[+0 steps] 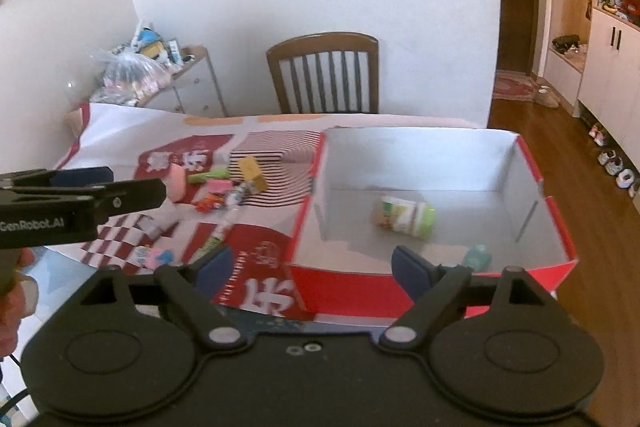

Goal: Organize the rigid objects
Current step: 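Withdraw both tools from the shoebox back over the table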

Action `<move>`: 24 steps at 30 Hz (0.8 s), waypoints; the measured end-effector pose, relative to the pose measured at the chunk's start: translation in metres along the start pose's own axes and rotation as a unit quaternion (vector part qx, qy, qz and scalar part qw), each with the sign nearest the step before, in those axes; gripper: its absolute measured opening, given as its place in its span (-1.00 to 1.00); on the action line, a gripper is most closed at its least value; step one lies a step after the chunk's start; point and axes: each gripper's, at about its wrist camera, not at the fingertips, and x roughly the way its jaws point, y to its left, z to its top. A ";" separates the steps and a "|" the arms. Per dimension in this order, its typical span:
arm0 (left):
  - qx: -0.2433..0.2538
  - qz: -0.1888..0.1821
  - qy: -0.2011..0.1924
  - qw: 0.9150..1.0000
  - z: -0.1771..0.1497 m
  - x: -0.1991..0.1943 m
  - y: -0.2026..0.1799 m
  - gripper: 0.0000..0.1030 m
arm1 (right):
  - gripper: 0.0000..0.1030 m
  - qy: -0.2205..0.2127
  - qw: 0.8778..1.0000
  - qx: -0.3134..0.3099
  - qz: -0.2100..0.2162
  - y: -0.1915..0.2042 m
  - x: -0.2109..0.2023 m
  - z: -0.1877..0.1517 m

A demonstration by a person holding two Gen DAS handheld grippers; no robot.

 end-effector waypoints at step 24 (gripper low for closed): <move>-0.009 0.016 0.024 1.000 -0.059 -0.017 0.116 0.85 | 0.99 -0.017 1.000 0.015 0.010 0.094 0.014 -0.026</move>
